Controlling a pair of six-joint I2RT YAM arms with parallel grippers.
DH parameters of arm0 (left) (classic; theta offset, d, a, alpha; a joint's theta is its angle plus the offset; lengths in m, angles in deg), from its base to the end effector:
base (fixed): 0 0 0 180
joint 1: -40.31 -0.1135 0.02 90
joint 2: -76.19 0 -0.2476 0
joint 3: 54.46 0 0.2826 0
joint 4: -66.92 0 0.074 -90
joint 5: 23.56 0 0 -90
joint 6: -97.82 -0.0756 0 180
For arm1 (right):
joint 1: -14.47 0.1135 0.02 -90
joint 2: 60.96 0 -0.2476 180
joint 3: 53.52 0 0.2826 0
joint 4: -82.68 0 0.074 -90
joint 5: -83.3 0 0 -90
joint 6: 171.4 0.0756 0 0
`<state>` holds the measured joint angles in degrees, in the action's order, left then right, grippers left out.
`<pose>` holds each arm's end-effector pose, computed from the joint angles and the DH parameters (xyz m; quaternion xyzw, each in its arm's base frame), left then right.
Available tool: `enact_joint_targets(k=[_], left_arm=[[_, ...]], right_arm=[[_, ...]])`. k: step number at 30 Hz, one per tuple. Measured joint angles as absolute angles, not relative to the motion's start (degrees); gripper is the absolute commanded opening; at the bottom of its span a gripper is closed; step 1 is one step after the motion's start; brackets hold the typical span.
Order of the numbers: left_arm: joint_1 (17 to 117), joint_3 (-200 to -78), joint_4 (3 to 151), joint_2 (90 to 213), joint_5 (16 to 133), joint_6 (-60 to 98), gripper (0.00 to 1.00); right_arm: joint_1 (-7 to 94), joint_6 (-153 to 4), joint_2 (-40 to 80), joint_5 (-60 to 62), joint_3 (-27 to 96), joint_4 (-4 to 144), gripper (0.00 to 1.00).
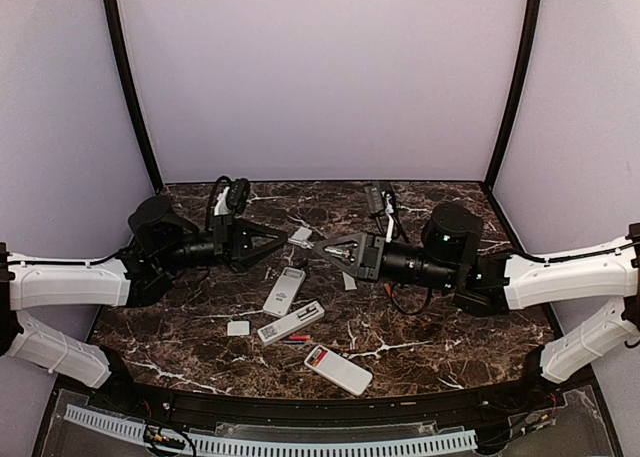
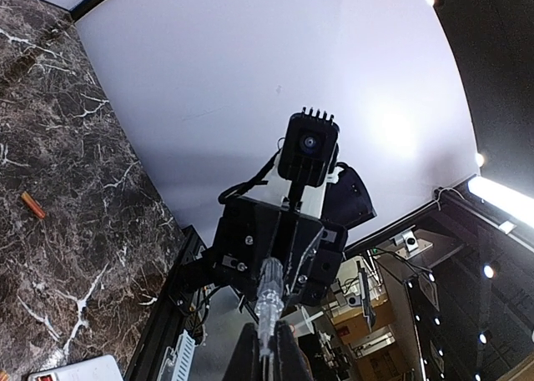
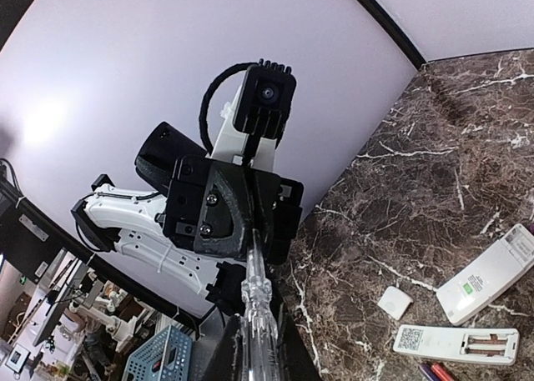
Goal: Unload the batteries from the remote control
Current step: Pass from the left arm to the right, then move the remote control without the battery cover to the center of the board.
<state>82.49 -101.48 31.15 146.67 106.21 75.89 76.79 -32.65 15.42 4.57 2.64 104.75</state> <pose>0.2088 -0.2545 0.2625 0.1261 0.6342 -0.7229 0.2438 0.1611 0.3389 0.2612 -0.1518 0.6791 0.6281 0.3483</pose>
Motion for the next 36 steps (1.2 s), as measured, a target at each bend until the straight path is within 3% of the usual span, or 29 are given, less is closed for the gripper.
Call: enact_joint_targets(k=[2,3,5,7,13,20,25,29,36], left_arm=[[82.5,-101.5,31.0,146.6,106.4,76.1,0.14],[82.5,-101.5,31.1,146.5,106.3,76.2,0.33],[82.5,-101.5,32.1,146.4,106.0,75.3,0.52],[82.6,-101.5,35.8,146.3,104.9,74.1,0.59],[82.7,-101.3,52.0,145.2,97.1,68.9,0.56],[87.9,-98.0,59.4,147.7,89.4,69.2,0.45],[92.7,-95.8,59.6,152.5,85.2,72.9,0.42],[96.2,-95.4,57.9,157.3,82.2,76.7,0.32],[99.1,-93.5,51.4,164.7,80.0,83.1,0.31]], right_arm=[[76.9,-32.9,15.4,4.8,2.7,105.1,0.0],[76.9,-32.7,15.4,4.8,2.7,105.1,0.0],[76.9,-32.9,15.3,4.5,2.7,104.7,0.0],[76.5,-32.8,14.5,3.7,2.2,103.6,0.0],[74.0,-33.9,6.8,1.5,-2.1,94.8,0.0],[73.7,-37.8,2.5,-0.7,-3.9,80.4,0.0],[74.2,-41.2,7.1,-0.4,-4.1,74.1,0.0],[76.7,-43.4,12.1,-0.3,-4.0,72.7,0.0],[80.1,-45.8,18.6,-0.7,-3.7,71.7,0.0]])
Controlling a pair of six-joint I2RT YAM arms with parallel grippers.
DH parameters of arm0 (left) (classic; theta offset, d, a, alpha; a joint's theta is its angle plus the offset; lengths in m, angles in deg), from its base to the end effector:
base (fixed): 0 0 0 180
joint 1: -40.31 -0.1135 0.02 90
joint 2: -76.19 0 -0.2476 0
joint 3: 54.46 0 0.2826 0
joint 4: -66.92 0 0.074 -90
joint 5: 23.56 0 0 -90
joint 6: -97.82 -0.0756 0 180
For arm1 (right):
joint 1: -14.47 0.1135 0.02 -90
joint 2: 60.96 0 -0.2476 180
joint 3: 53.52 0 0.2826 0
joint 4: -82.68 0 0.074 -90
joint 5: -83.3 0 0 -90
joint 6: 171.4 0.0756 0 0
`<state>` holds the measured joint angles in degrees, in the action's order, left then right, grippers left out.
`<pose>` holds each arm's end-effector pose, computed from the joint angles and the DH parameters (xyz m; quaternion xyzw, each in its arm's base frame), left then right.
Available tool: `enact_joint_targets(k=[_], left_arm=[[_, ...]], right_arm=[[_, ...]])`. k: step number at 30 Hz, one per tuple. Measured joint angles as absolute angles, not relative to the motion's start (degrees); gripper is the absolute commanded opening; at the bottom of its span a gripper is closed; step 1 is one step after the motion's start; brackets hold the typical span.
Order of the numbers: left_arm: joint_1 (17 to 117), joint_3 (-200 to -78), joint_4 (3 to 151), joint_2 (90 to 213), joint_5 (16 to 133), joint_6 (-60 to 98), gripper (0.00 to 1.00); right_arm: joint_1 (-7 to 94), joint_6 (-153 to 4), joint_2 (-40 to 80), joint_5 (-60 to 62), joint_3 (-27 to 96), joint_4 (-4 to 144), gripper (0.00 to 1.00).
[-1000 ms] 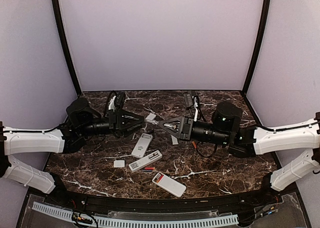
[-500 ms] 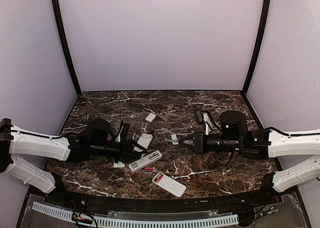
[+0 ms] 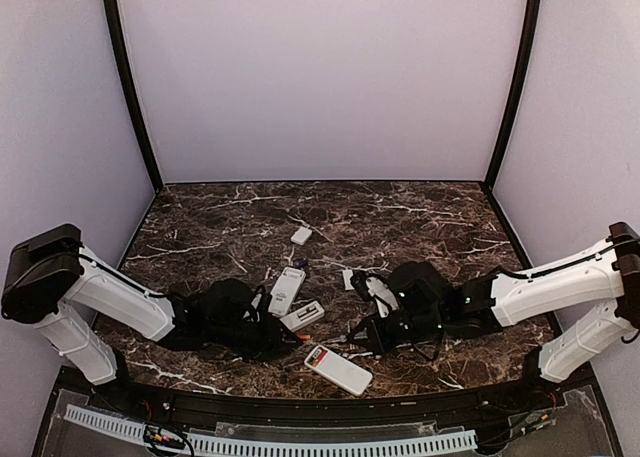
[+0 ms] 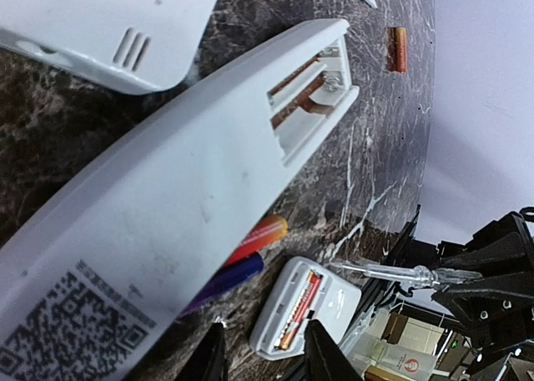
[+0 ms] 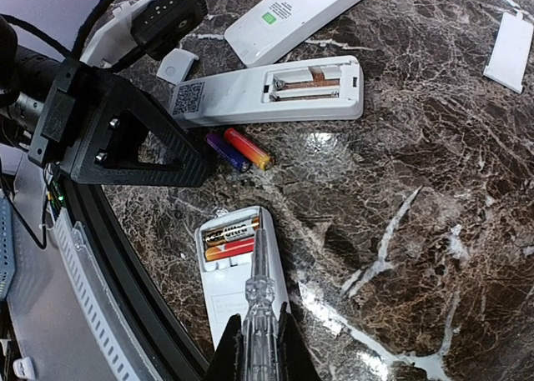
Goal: Unload the batteries from the remote control
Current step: Move the remote control without the battery cover to the center of the board.
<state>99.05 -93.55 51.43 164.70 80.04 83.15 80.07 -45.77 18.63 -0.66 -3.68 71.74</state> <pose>0.1507 -0.2826 0.0641 -0.0714 0.8753 -0.4705 0.0859 0.1306 0.3072 0.1195 -0.2559 0.8710 0.3524 0.2273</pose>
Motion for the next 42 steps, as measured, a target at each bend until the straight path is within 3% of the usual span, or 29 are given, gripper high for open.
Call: enact_joint_targets(k=[14,21,30,42], left_arm=[[100.8,-95.7,49.3,169.3,80.1,86.6,0.31],[102.7,-98.2,53.4,168.5,80.0,86.5,0.37],[106.0,-100.7,57.6,167.5,79.2,88.6,0.53],[106.7,-101.6,55.2,169.9,78.6,91.2,0.56]], right_arm=[[80.9,-46.7,19.5,-2.9,-3.4,71.5,0.0],[81.3,-46.6,19.5,-3.3,-3.5,71.6,0.0],[81.5,-46.4,18.5,-7.5,-1.8,69.1,0.0],[81.5,-46.0,14.5,-10.7,-1.3,67.8,0.0]])
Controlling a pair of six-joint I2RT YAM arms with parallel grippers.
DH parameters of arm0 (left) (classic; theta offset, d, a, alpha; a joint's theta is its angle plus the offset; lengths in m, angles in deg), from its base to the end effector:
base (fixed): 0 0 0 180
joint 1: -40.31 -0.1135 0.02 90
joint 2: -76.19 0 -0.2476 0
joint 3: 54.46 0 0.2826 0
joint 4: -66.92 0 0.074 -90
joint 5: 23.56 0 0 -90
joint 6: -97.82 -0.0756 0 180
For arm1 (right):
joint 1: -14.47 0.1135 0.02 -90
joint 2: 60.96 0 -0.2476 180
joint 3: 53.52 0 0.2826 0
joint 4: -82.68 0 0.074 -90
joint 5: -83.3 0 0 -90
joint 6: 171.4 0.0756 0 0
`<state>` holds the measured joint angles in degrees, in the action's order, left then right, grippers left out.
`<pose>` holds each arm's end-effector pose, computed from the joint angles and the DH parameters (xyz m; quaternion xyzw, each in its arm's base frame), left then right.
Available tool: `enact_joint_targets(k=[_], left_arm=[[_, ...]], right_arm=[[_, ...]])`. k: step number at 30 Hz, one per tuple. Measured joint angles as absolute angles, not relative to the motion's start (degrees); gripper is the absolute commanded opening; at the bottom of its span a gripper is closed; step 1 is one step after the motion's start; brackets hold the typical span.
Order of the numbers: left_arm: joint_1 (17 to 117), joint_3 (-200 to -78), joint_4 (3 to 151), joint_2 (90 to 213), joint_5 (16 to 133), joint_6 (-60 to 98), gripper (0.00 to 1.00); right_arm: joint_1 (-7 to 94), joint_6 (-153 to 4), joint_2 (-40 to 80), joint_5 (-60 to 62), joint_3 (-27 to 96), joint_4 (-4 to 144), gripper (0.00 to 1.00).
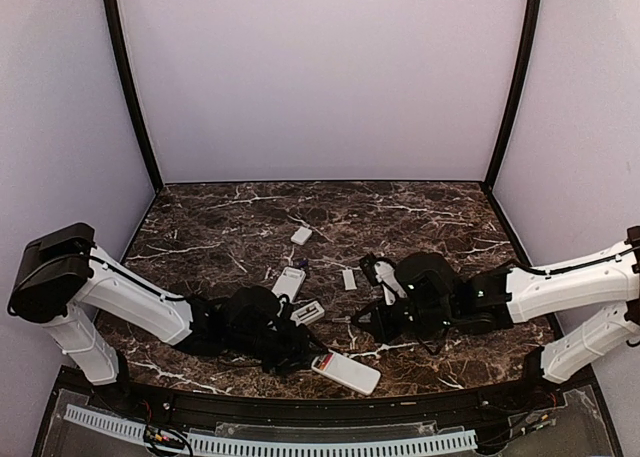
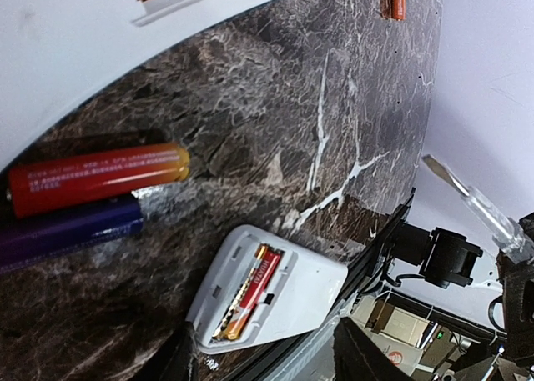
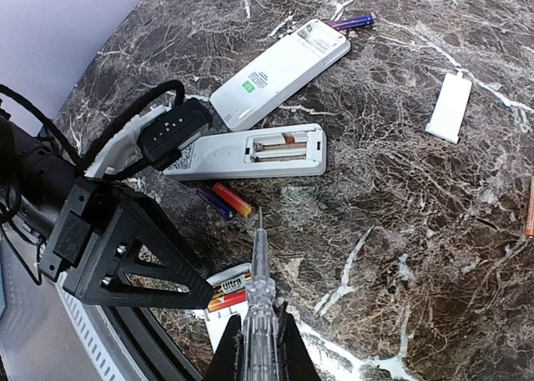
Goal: Unload the batteries from the remote control
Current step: Move the remote control without the battery cover to the center of the board.
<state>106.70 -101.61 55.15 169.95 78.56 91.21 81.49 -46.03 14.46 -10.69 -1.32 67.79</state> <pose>0.1263 -0.3287 0.0707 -0.0819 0.8790 -0.4689 0.0297 0.1356 0.3063 0.1495 -0.2304 0.8688 0.3211 0.2984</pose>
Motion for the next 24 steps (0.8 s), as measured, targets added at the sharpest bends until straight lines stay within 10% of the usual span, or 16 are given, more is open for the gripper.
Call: enact_joint_targets(k=[24], left_arm=[[99.0,-114.5,52.5,179.3,80.2,78.8,0.54]], right_arm=[[81.5,-38.5,2.7,-17.1,-4.9,60.9,0.0]])
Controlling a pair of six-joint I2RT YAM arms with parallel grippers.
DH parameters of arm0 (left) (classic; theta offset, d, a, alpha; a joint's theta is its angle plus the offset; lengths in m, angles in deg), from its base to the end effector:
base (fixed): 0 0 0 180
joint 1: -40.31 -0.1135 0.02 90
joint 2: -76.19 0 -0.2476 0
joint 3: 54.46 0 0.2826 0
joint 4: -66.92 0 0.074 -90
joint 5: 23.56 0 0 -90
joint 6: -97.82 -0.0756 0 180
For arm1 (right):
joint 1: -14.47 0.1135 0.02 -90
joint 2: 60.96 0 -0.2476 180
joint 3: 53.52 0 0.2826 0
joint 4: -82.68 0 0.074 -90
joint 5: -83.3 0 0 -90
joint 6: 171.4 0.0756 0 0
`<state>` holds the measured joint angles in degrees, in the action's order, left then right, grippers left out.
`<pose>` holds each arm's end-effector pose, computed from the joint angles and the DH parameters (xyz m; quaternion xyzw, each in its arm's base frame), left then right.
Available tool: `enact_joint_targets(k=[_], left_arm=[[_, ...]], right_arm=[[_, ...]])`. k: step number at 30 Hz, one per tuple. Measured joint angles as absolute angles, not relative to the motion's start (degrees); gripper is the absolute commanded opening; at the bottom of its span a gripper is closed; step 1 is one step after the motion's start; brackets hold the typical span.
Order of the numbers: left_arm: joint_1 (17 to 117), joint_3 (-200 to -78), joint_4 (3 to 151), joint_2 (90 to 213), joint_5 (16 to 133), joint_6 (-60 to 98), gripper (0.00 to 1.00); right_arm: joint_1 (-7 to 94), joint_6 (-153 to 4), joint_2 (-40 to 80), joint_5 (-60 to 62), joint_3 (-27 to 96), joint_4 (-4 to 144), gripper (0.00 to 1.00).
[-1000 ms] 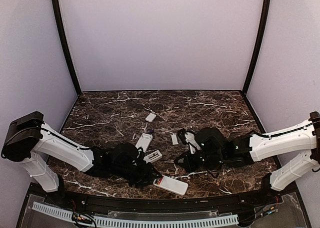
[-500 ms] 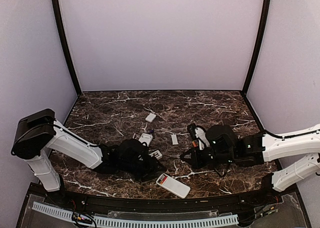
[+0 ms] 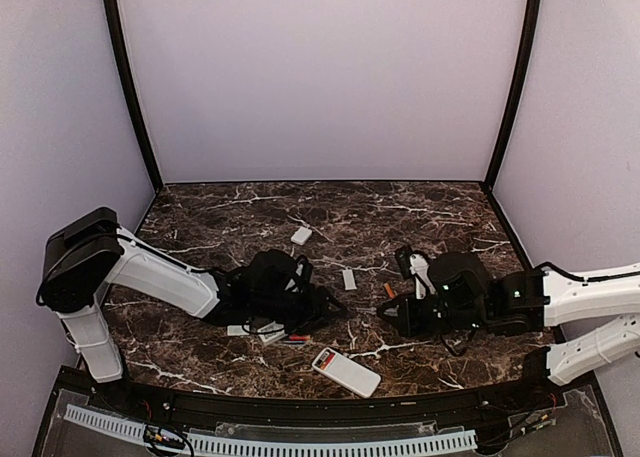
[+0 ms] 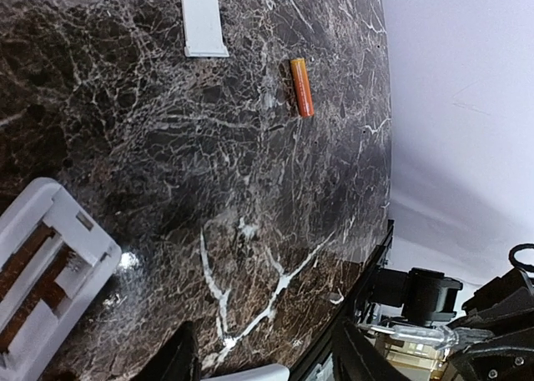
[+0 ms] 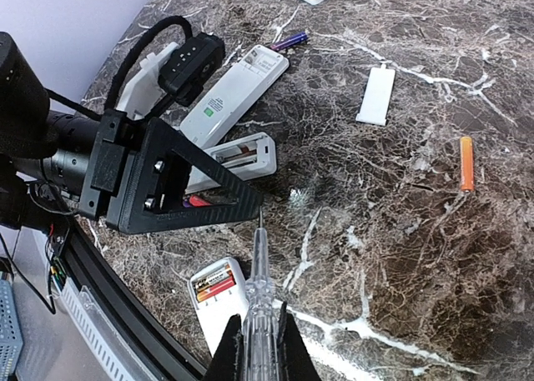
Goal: Unload the batteries from the remote control
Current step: Move the remote control without the battery cover to the center of the board.
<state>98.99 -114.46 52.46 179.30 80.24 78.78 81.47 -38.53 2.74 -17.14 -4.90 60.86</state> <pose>0.1987 -0.3612 0.0908 -0.0304 0.8555 -0.5023 0.1220 0.1305 0.2725 0.1729 -0.1464 0.8797 0.3176 0.3223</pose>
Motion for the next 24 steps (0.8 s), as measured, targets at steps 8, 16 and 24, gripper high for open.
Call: enact_joint_targets(k=[8,16,24], left_arm=[[100.8,-114.7,68.3,168.8,74.4,75.1,0.56],[109.1,-114.7,72.7,166.5,71.9,79.5,0.57],[114.0,-112.3,74.0,166.9,69.2,86.6,0.59]], right_arm=[[81.4,-37.3,-4.1,-17.6,-8.4,58.3,0.0],[81.4,-37.3,-5.3,-17.7,-9.4,57.1,0.0],[81.4,-37.4,-5.4,-17.7,-11.3,57.9,0.0]])
